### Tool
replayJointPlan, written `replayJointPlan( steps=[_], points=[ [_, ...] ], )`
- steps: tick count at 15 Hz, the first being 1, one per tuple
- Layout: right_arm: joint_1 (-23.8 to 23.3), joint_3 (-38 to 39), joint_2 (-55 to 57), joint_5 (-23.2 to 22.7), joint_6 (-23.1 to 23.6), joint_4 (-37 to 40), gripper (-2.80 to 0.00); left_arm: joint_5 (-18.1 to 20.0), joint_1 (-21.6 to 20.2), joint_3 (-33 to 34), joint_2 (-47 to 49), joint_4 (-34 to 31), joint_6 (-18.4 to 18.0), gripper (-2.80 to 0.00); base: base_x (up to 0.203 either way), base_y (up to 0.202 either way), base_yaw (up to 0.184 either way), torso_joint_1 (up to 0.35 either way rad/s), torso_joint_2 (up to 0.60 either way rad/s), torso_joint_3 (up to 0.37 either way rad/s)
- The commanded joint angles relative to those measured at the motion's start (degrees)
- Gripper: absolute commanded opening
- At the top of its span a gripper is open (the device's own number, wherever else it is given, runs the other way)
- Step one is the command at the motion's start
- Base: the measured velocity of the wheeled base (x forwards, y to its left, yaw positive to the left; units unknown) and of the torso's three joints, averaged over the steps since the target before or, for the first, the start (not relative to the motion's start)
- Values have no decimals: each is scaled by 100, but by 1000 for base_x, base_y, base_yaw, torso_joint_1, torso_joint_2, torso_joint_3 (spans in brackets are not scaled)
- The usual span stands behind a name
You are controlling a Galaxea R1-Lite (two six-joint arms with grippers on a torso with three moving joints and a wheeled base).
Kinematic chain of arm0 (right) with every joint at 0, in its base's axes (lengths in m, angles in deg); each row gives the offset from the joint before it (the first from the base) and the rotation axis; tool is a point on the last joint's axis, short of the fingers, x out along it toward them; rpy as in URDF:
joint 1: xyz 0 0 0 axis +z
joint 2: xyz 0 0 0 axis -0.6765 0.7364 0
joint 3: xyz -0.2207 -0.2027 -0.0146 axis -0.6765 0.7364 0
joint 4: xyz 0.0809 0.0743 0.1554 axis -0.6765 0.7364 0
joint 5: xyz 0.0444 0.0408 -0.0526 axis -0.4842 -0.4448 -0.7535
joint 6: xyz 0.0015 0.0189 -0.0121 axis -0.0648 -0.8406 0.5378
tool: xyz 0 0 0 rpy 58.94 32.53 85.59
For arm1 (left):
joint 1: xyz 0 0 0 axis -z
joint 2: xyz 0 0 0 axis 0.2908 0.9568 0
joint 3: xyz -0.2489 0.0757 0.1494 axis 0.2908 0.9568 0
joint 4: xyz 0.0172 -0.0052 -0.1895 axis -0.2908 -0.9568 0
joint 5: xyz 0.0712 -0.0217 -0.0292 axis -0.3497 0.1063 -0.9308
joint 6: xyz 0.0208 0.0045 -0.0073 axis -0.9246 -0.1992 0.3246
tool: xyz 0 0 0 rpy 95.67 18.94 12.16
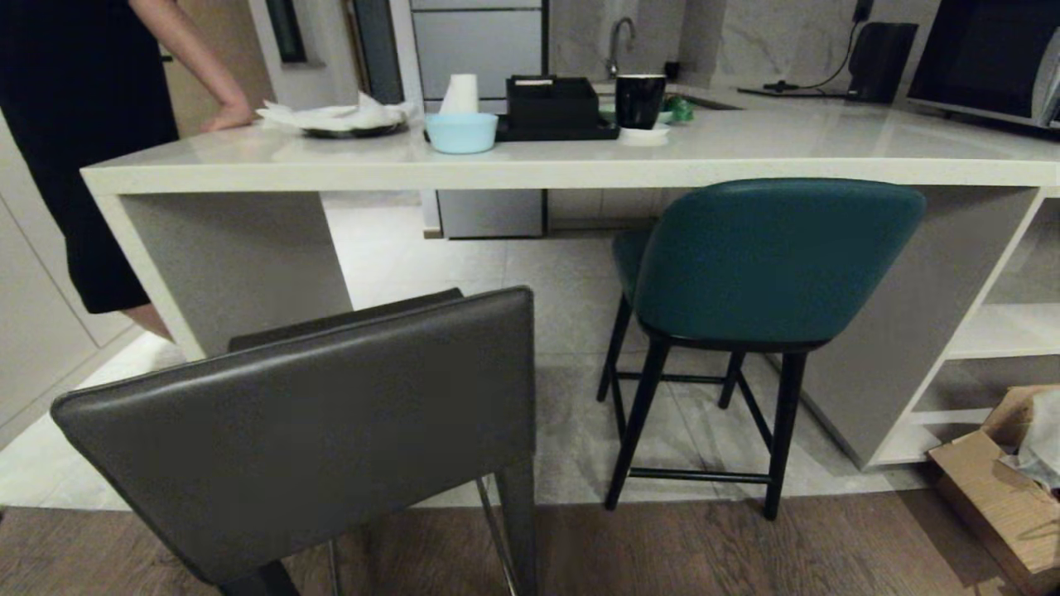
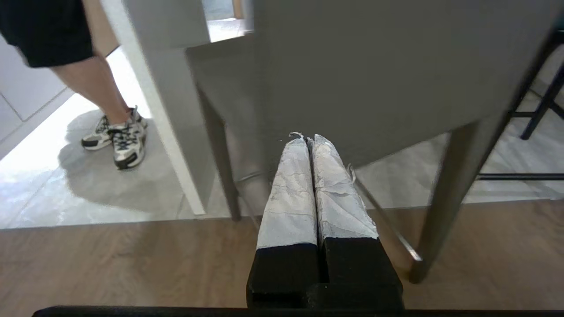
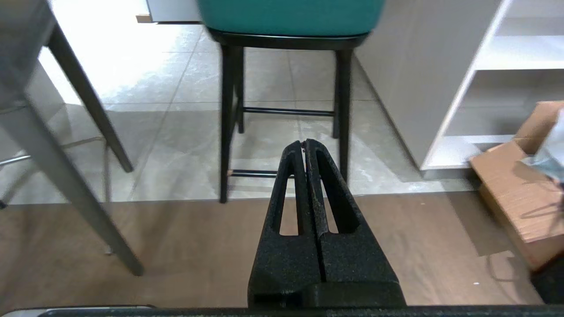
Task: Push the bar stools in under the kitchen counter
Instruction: Pull the blue chair out from under the dining table
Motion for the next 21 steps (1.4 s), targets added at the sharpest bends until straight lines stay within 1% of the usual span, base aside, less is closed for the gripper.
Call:
replayJointPlan(
  steps=[1, 8, 21],
  points=[
    [0, 0, 0, -8, 2, -6, -280, 2, 2, 114, -1, 3, -4, -280, 0, -193, 1, 2, 2, -1],
    [0, 0, 0, -3, 11, -6, -280, -42, 2, 114, -1, 3, 76, -280, 0, -195, 2, 1, 3, 1],
    [0, 0, 0, -3, 20, -6, -280, -42, -6, 114, -1, 3, 76, -280, 0, -195, 2, 2, 3, 2]
  ],
)
